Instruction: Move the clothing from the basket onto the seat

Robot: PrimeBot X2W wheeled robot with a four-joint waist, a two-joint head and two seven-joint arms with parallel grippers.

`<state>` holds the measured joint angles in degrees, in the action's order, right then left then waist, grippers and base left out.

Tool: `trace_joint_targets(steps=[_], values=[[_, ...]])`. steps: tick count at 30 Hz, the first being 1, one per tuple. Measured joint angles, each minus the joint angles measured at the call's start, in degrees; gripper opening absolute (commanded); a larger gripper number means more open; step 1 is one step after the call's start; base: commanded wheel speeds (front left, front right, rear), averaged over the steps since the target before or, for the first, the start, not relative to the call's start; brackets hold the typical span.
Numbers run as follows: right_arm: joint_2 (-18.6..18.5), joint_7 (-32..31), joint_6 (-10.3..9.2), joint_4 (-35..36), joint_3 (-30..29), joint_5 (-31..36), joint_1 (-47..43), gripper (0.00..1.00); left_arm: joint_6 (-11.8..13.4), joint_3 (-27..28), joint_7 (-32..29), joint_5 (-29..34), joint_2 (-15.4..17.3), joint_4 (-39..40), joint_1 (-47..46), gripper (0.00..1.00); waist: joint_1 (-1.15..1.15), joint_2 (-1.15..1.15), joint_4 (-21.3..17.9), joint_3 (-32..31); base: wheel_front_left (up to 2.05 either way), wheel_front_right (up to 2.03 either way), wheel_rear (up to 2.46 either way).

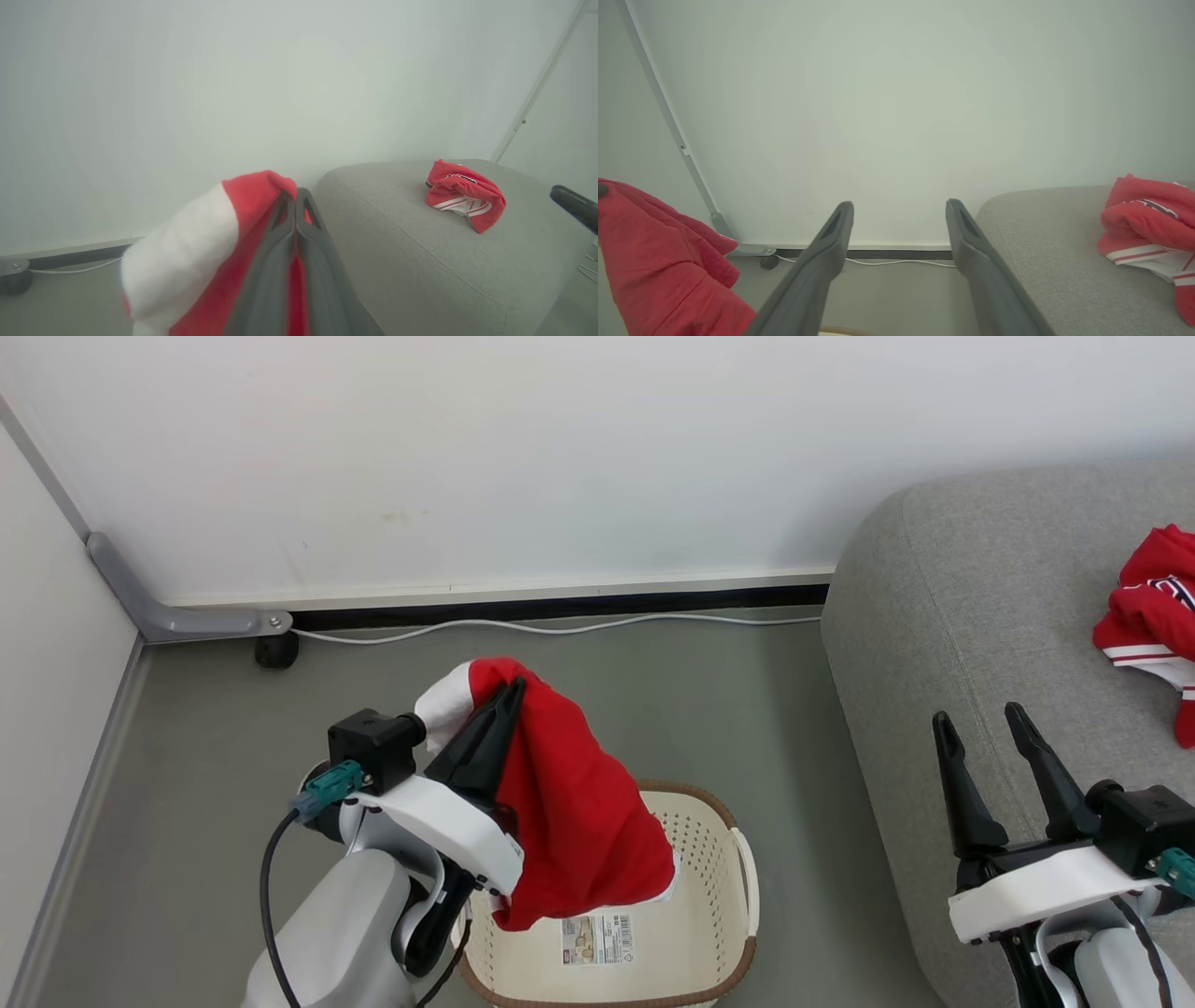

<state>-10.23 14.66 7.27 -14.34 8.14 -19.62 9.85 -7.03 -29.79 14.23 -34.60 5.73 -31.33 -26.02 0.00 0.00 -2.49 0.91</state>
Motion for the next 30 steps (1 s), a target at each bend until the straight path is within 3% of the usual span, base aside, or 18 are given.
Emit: trace_joint_targets(steps=[14, 30], values=[[0.33, 0.00, 0.00, -1.07, 0.03, 0.03, -0.16, 1.00, 0.64, 1.08, -3.68, 2.00, 4.98, 12.24, -6.83, 0.00, 0.00, 0.00, 0.31, -0.25, 0.00, 0.00, 0.00], [0.31, 0.00, -0.01, -1.35, 3.19, -0.14, -0.19, 1.00, 1.37, 0.69, -5.15, 2.25, 4.52, 15.79, -11.19, 0.00, 0.00, 0.00, 0.26, -0.50, 0.00, 0.00, 0.00]])
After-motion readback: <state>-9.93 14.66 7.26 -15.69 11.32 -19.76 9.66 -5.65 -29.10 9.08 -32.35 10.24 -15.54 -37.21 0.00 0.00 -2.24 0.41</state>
